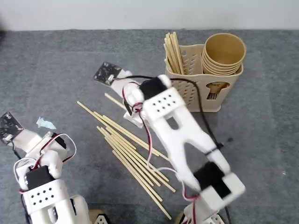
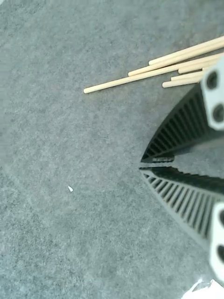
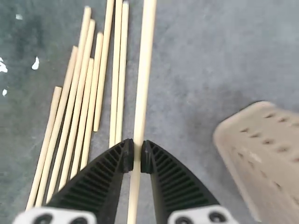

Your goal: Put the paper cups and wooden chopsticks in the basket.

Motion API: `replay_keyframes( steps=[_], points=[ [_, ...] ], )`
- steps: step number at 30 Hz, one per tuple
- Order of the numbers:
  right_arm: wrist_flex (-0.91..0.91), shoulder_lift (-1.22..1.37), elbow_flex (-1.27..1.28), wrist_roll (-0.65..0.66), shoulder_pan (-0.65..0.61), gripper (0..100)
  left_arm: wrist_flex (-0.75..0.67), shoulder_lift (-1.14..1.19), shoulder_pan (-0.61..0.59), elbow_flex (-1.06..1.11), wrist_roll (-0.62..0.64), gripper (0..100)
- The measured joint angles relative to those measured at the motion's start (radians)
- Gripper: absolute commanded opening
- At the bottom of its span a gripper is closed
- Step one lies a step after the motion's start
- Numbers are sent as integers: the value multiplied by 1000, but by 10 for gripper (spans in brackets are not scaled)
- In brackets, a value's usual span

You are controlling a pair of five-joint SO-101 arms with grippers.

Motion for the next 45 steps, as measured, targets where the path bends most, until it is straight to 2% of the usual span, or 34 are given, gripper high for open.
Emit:
replay_keyframes(
  steps=[5,9,15,20,23,29,34,40,45],
  points=[
    [3,-233,-2,9,6,9,0,0,0,0,0,15],
    [-26,-373,-72,9,66,9,0,0,0,0,0,15],
    [-250,-496,-120,-98,216,9,0,0,0,0,0,15],
    [-413,-525,-120,-129,275,9,-6,0,0,11,0,15],
    [-511,-528,-110,-192,301,9,-6,0,0,11,0,15],
    [-833,-559,117,-295,374,9,-6,0,0,11,0,15],
    [-1122,-575,385,-301,393,9,-6,0,0,11,0,15],
    [-1330,-588,663,-301,411,20,-6,0,0,11,0,15],
    [-1439,-586,824,-301,439,206,-6,0,0,11,2,15]
  ],
)
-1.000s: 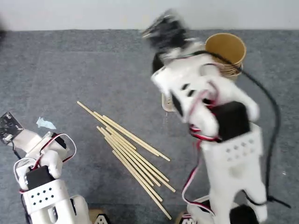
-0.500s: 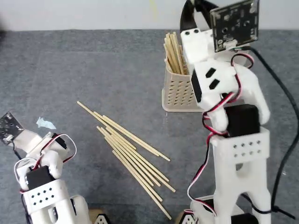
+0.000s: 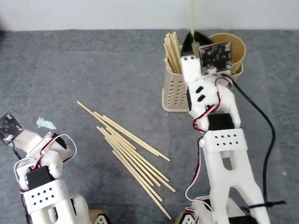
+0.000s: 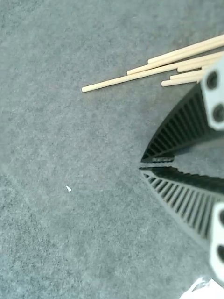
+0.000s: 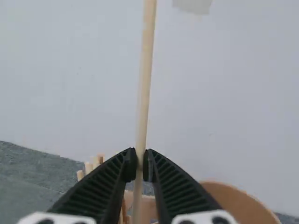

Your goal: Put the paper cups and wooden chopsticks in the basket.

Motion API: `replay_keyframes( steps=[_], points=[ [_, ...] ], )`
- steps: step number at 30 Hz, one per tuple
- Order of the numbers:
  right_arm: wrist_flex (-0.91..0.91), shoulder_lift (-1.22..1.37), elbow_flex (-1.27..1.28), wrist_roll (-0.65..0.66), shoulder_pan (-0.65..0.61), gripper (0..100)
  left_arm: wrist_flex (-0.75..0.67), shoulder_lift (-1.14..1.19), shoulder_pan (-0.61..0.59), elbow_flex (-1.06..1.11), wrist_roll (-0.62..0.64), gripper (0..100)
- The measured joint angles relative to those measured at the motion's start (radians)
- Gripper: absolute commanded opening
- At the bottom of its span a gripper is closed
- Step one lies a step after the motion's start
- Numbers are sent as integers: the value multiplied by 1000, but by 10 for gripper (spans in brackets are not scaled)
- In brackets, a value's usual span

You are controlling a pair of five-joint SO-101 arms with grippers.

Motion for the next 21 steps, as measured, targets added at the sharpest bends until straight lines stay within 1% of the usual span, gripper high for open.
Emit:
replay_keyframes(
  steps=[1,3,6,8,13,18,21],
  points=[
    [-2,-11,5,0,-3,221,0,0,0,0,0,15],
    [2,-51,5,0,0,206,0,0,0,0,0,15],
    [86,-127,-2,0,-17,181,0,0,0,0,0,15],
    [186,-176,-21,0,-52,180,0,0,0,0,0,15],
    [505,-258,-43,6,-155,177,0,0,0,0,0,15],
    [829,-229,-43,54,-310,177,0,0,0,0,0,15],
    [931,-143,-43,61,-388,177,0,0,0,0,0,15]
  ],
)
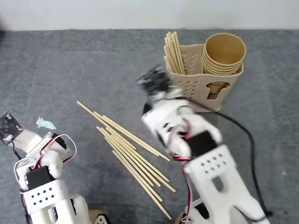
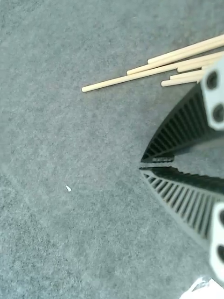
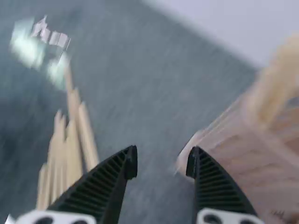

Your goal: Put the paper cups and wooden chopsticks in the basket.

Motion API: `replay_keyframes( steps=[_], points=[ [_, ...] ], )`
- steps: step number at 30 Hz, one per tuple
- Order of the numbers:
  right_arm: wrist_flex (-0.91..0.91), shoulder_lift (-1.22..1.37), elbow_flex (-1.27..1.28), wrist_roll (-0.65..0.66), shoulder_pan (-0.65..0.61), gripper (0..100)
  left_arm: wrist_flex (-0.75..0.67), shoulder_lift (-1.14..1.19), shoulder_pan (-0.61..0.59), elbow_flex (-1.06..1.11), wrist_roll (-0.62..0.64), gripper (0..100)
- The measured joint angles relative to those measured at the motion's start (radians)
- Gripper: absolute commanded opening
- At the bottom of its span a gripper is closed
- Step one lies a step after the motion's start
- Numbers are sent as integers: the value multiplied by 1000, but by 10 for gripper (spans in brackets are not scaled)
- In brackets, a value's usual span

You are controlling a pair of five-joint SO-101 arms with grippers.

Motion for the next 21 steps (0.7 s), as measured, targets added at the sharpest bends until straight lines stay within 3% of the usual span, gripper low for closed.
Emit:
replay_keyframes(
  steps=[11,21],
  points=[
    [29,456,-107,44,-144,177,0,0,0,0,0,15],
    [31,907,-400,51,-164,177,0,0,0,0,0,15]
  ],
)
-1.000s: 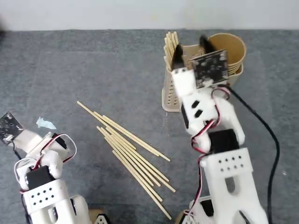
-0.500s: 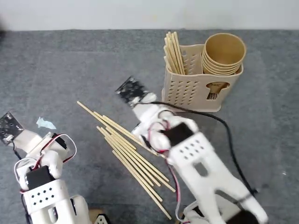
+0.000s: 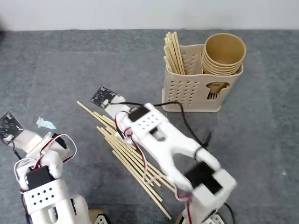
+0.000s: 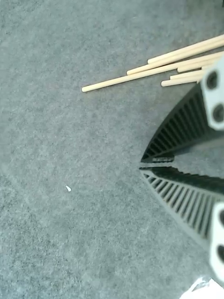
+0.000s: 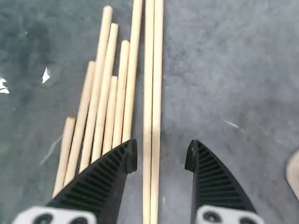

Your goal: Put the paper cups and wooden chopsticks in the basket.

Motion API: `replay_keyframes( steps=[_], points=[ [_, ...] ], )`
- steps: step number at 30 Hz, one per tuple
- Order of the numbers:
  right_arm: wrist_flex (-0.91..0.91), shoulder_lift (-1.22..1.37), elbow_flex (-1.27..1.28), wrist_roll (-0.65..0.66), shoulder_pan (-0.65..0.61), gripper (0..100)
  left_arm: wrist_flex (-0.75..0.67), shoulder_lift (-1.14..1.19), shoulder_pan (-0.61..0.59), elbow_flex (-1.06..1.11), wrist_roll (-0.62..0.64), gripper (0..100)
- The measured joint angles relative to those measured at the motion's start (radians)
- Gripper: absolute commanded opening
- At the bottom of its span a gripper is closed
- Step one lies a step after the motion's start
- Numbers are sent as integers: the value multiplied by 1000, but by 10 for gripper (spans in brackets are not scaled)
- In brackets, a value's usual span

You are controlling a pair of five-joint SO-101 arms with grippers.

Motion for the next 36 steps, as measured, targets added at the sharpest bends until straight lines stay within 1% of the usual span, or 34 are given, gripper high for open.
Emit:
replay_keyframes(
  steps=[5,9,10,14,16,18,26,30,36],
  points=[
    [61,170,-153,0,0,176,0,0,0,0,0,15],
    [126,258,-262,0,0,170,0,0,0,0,0,15],
    [140,275,-282,0,2,151,0,0,0,0,0,15],
    [190,319,-358,28,8,2,0,0,0,0,0,15],
    [216,347,-407,74,17,20,0,0,0,0,0,15],
    [258,377,-454,107,17,7,0,0,0,0,0,15],
    [354,411,-516,127,29,9,0,0,0,0,0,15],
    [436,364,-494,170,41,9,0,0,0,0,0,15],
    [548,224,-494,229,61,9,0,0,0,0,0,15]
  ],
)
